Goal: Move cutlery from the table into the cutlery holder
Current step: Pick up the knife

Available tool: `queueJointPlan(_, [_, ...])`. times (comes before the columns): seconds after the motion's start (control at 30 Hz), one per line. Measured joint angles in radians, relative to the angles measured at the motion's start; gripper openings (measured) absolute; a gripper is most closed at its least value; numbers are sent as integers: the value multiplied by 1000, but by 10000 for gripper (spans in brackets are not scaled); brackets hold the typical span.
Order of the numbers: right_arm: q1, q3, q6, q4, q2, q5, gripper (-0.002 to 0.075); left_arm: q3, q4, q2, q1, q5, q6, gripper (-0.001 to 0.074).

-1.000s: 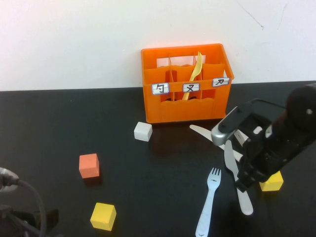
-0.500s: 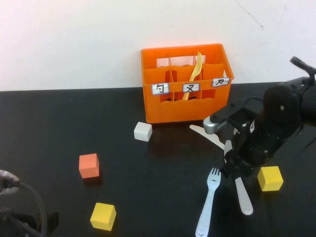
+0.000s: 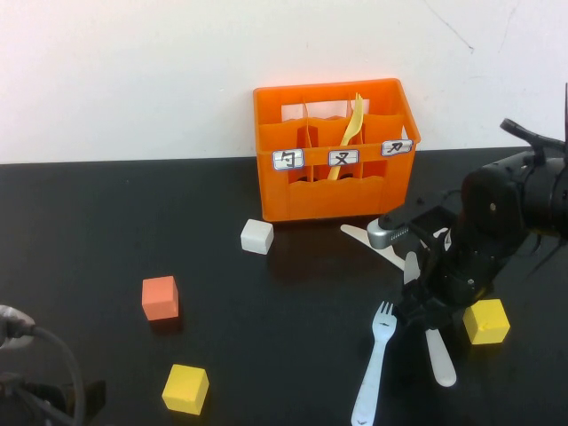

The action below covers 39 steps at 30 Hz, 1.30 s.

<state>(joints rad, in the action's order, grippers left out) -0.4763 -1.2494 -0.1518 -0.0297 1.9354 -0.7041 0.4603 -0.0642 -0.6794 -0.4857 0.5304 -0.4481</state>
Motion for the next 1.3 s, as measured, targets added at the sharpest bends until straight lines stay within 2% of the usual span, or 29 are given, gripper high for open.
queueJointPlan(0.4, [-11, 0, -73, 30, 2, 0, 408, 0, 0, 0, 0, -8, 0, -1])
queueJointPlan(0.63, [-50, 0, -56, 68, 2, 8, 407, 0, 0, 0, 0, -8, 0, -1])
queueJointPlan(1.17, [-50, -13, -29, 101, 18, -4, 407, 0, 0, 0, 0, -2, 0, -1])
queueJointPlan(1.3, [-50, -19, -22, 101, 22, -13, 374, 0, 0, 0, 0, -2, 0, -1])
